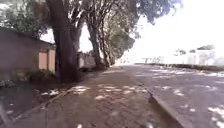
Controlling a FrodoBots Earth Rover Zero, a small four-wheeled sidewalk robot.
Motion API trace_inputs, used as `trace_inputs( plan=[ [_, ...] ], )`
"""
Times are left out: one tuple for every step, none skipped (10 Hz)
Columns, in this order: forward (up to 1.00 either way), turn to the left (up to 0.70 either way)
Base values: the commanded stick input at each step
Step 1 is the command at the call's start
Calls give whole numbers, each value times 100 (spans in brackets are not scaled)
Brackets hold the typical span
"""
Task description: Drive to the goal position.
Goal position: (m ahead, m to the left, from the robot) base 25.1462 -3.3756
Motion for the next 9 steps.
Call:
trace_inputs(
  plan=[
    [70, 0],
    [70, 0],
    [70, 0],
    [70, -2],
    [70, -6],
    [70, -10],
    [70, -13],
    [70, -18],
    [70, -23]
  ],
)
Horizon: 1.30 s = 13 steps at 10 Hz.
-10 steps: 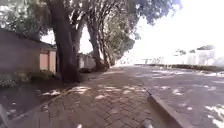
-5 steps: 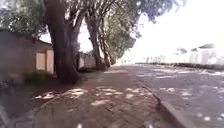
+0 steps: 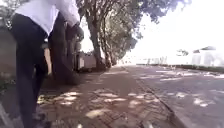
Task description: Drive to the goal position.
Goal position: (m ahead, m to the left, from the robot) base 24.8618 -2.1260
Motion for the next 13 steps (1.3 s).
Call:
trace_inputs(
  plan=[
    [70, -29],
    [70, -35],
    [70, -35],
    [70, -35],
    [69, -31],
    [68, 0],
    [68, 0],
    [68, 0],
    [68, 0],
    [68, 0],
    [68, 0],
    [68, 0],
    [68, 0]
  ],
)
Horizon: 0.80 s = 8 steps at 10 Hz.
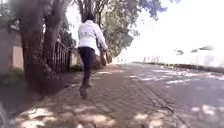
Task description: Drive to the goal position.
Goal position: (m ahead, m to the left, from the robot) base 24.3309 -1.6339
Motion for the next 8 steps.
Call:
trace_inputs(
  plan=[
    [68, 0],
    [68, 0],
    [68, 0],
    [68, 0],
    [68, 0],
    [68, -11],
    [68, -34],
    [68, -34]
  ],
)
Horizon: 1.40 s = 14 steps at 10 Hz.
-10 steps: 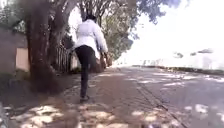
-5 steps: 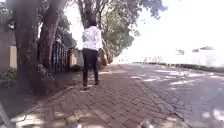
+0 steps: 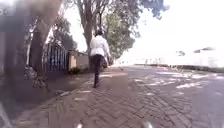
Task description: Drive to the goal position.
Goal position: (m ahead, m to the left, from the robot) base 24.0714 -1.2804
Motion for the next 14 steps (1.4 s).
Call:
trace_inputs(
  plan=[
    [68, -34],
    [68, -34],
    [68, -34],
    [68, -34],
    [68, -29],
    [68, -10],
    [68, 0],
    [68, 0],
    [68, 0],
    [68, 0],
    [68, 0],
    [68, 0],
    [68, 0],
    [68, 0]
  ],
)
